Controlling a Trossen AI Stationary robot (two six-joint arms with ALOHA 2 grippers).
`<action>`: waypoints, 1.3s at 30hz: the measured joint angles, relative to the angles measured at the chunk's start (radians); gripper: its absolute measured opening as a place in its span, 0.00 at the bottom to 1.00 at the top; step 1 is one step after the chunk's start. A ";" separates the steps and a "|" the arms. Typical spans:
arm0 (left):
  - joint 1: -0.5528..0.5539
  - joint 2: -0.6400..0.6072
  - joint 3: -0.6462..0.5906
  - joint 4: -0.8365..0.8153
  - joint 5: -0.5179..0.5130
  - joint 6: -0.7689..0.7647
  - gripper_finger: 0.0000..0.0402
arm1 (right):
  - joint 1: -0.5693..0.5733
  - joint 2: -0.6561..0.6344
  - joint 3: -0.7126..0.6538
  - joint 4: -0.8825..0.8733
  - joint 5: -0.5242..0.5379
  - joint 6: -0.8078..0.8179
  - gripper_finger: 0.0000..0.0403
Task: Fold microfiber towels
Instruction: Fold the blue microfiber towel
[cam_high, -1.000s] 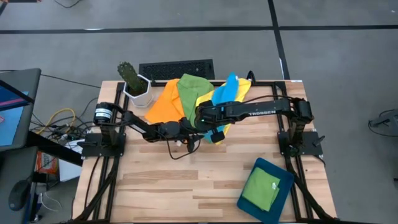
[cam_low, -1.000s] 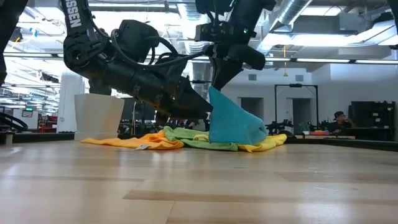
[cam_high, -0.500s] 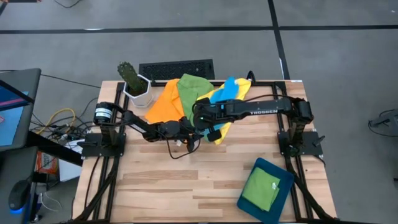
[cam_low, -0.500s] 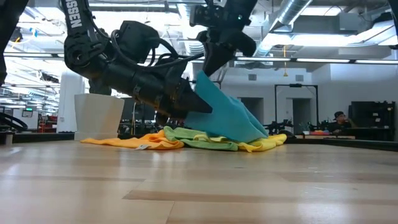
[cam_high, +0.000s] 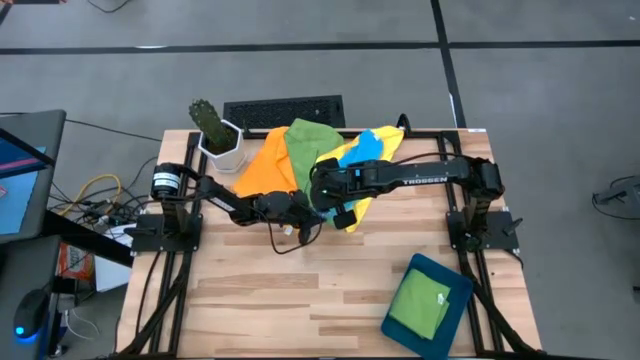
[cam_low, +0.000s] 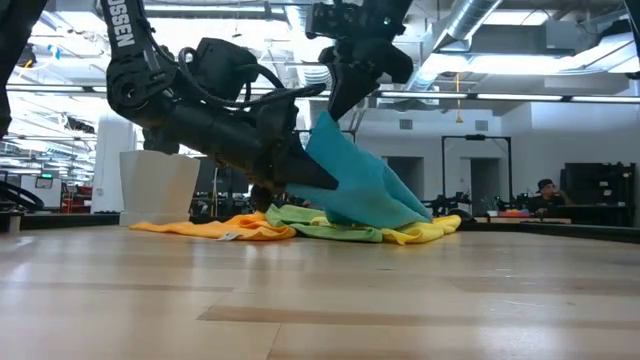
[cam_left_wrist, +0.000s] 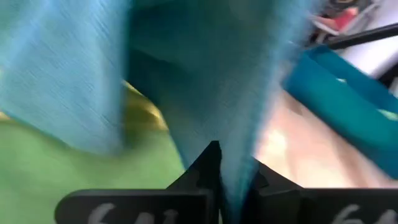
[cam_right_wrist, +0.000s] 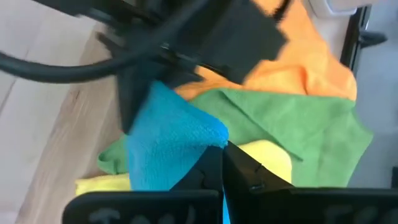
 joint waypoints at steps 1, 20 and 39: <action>-0.012 0.000 -0.001 -0.010 0.031 -0.037 0.00 | -0.003 0.000 0.000 -0.001 -0.004 0.020 0.06; -0.377 -0.056 0.000 -0.462 0.181 -0.270 0.00 | -0.012 0.006 -0.181 0.221 -0.159 -0.002 0.37; -0.401 -0.213 0.136 -1.212 0.226 -0.086 0.00 | 0.040 0.191 -0.206 0.644 -0.287 -0.227 0.49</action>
